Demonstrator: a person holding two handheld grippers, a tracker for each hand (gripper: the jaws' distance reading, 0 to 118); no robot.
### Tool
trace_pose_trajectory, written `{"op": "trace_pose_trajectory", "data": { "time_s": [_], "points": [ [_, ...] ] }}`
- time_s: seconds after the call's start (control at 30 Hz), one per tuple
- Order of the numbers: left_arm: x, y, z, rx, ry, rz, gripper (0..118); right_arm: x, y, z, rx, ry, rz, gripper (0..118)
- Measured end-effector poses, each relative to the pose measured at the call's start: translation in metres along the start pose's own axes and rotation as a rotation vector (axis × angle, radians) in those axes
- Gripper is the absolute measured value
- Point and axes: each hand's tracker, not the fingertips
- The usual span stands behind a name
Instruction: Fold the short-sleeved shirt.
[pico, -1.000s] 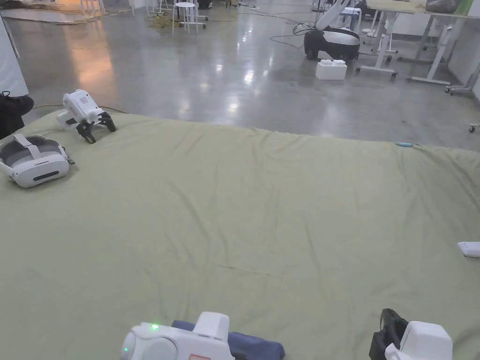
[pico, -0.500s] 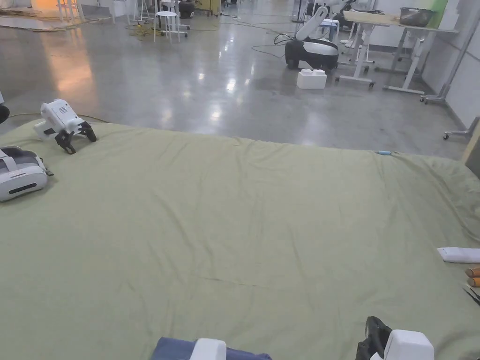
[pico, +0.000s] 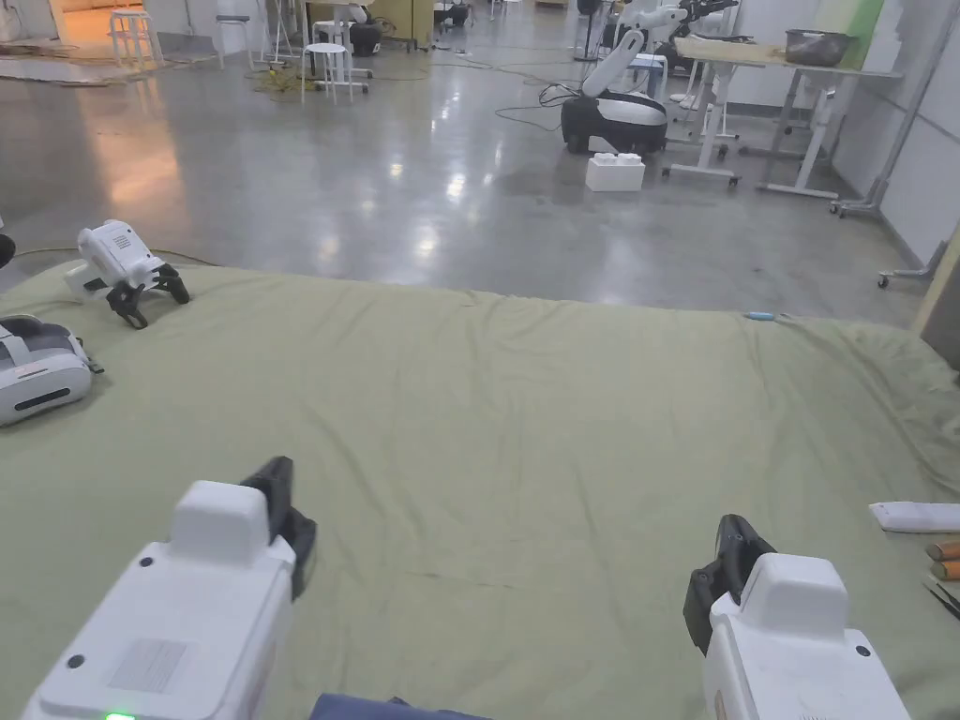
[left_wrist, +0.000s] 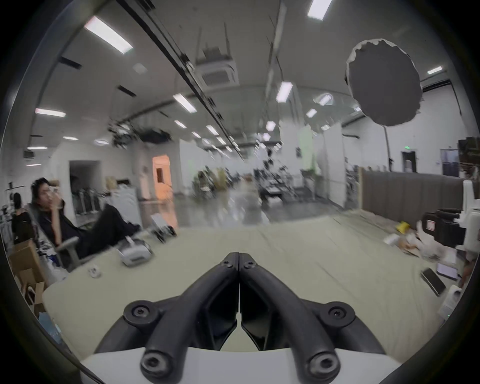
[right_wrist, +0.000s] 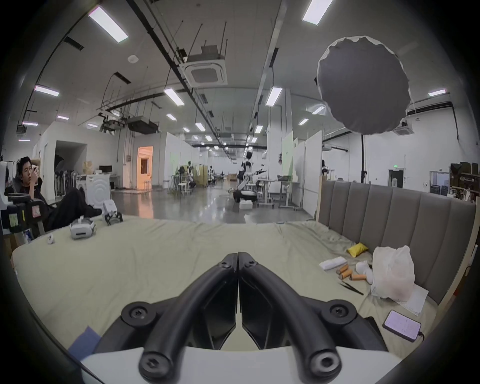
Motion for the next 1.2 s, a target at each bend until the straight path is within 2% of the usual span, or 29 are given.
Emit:
{"op": "trace_pose_trajectory", "data": {
  "time_s": [0.1, 0.4, 0.53, 0.63, 0.73, 0.8, 0.87, 0.93, 1.07, 1.13, 1.2],
  "points": [
    [-0.013, 0.000, 0.006, 0.063, 0.063, 0.034, 0, 0.000, 0.009, 0.002, 0.030, -0.025, -0.016, 0],
    [-0.030, -0.013, 0.004, 0.015, 0.068, 0.057, 0, 0.000, 0.009, 0.012, 0.028, -0.063, -0.001, 0],
    [-0.037, -0.021, 0.005, -0.016, 0.055, 0.038, 0, -0.027, -0.016, 0.032, -0.085, 0.044, 0.013, 0],
    [-0.047, -0.031, 0.009, -0.042, 0.068, 0.029, 0, -0.060, -0.049, 0.043, -0.176, 0.144, 0.051, 0],
    [-0.061, -0.043, 0.015, -0.085, 0.078, 0.054, 0, -0.095, -0.086, 0.047, -0.277, 0.236, 0.047, 0],
    [-0.069, -0.051, 0.021, -0.119, 0.097, 0.070, 0, -0.118, -0.113, 0.047, -0.331, 0.249, 0.121, 0],
    [-0.075, -0.060, 0.029, -0.160, 0.097, 0.111, 0, -0.131, -0.137, 0.046, -0.353, 0.227, 0.113, 0],
    [-0.080, -0.068, 0.034, -0.210, 0.077, 0.157, 0, -0.134, -0.154, 0.039, -0.466, 0.228, 0.056, 0],
    [-0.091, -0.090, 0.036, -0.342, -0.012, 0.258, 0, -0.133, -0.179, 0.035, -0.489, 0.226, 0.092, 0],
    [-0.098, -0.102, 0.030, -0.424, -0.095, 0.312, 13, -0.130, -0.181, 0.033, -0.499, 0.219, 0.088, 0],
    [-0.114, -0.118, 0.021, -0.493, -0.199, 0.446, 33, -0.126, -0.179, 0.032, -0.507, 0.214, 0.066, 0]
  ]
}}
